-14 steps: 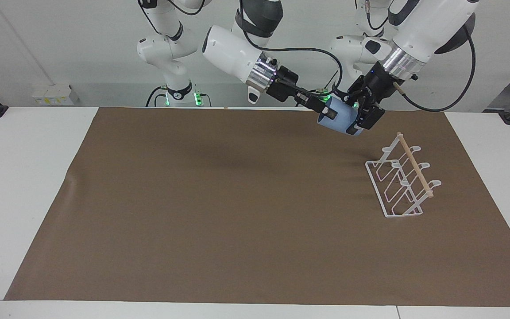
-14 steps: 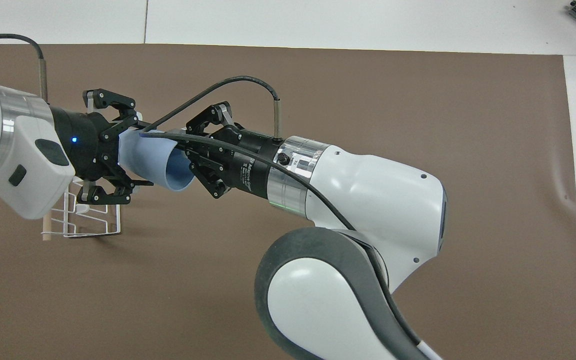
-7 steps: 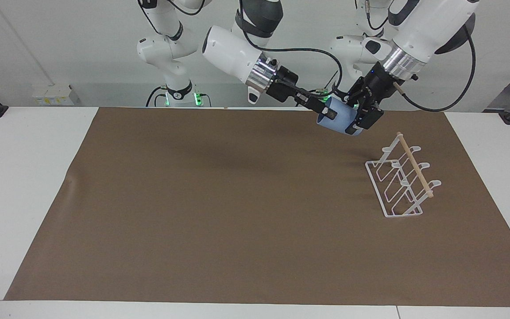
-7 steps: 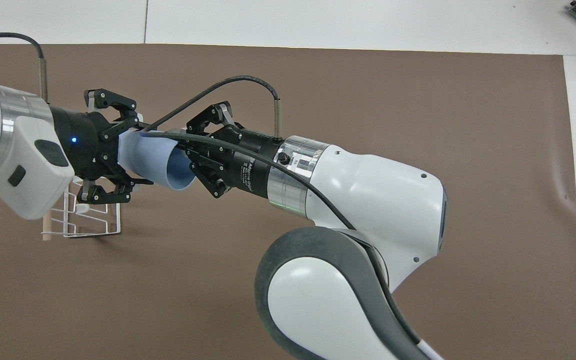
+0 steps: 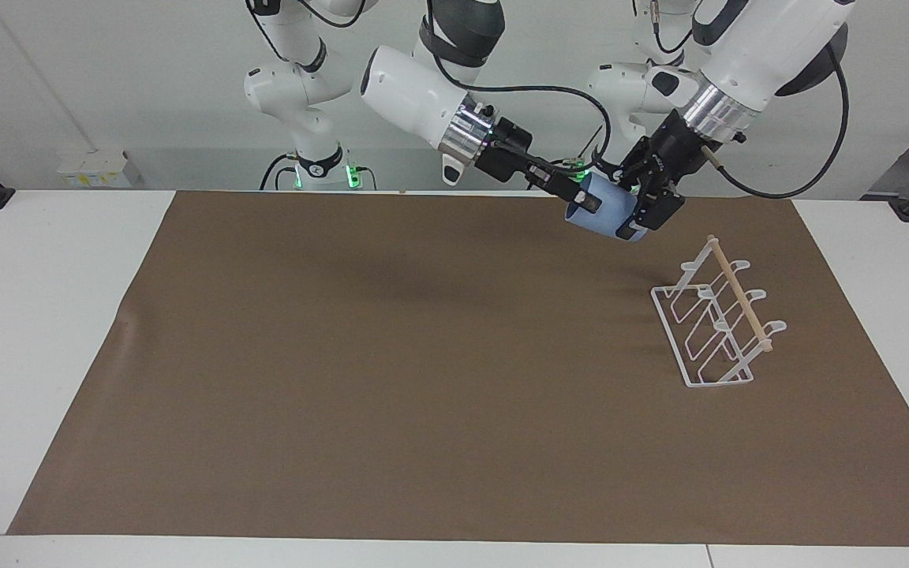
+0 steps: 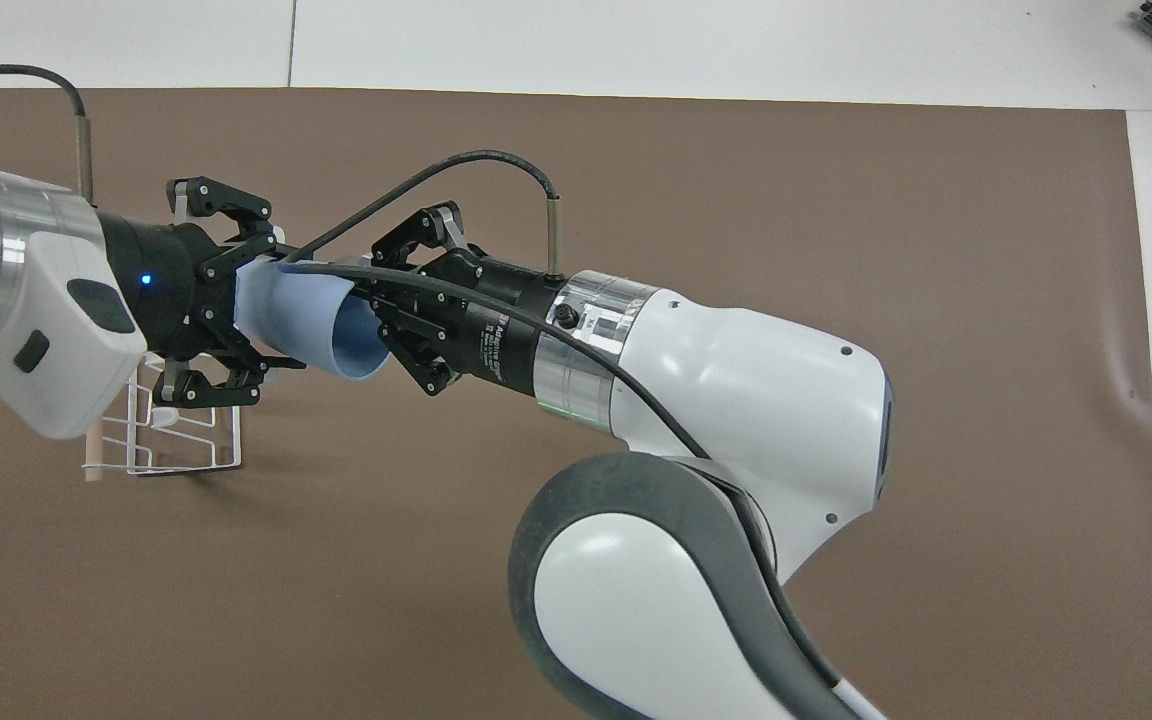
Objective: Hang cup on cup holder
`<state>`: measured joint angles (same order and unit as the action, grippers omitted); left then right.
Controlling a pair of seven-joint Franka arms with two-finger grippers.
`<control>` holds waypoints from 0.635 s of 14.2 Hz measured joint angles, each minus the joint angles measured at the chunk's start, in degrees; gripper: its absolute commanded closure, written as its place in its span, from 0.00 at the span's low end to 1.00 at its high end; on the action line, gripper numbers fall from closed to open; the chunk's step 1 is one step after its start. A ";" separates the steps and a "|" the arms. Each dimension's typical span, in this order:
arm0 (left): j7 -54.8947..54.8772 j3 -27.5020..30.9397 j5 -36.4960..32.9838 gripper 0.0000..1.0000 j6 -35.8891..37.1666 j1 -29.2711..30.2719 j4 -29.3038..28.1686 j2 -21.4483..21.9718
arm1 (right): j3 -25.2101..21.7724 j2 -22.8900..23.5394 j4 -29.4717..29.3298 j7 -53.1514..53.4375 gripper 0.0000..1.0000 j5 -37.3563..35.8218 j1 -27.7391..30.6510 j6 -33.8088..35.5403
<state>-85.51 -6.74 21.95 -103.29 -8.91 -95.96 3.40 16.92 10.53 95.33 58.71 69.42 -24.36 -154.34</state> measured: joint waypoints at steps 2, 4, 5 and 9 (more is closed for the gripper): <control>0.00 0.00 0.00 1.00 0.00 0.00 0.00 0.00 | 0.00 0.01 -0.01 0.00 0.90 0.00 0.00 0.00; 0.09 0.00 0.00 1.00 0.04 0.02 -0.04 -0.01 | -0.02 0.03 -0.14 0.00 0.77 0.00 0.00 -0.02; 0.19 0.05 0.00 1.00 0.01 0.10 -0.14 -0.04 | -0.02 0.02 -0.38 0.00 0.72 0.00 0.00 -0.02; 0.20 0.22 -0.09 1.00 -0.01 0.26 -0.35 -0.04 | -0.01 0.02 -0.78 0.00 0.49 0.00 -0.01 -0.02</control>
<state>-85.31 -6.52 21.86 -103.31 -8.65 -96.31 3.35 16.91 10.55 94.55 58.72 69.42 -24.37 -154.36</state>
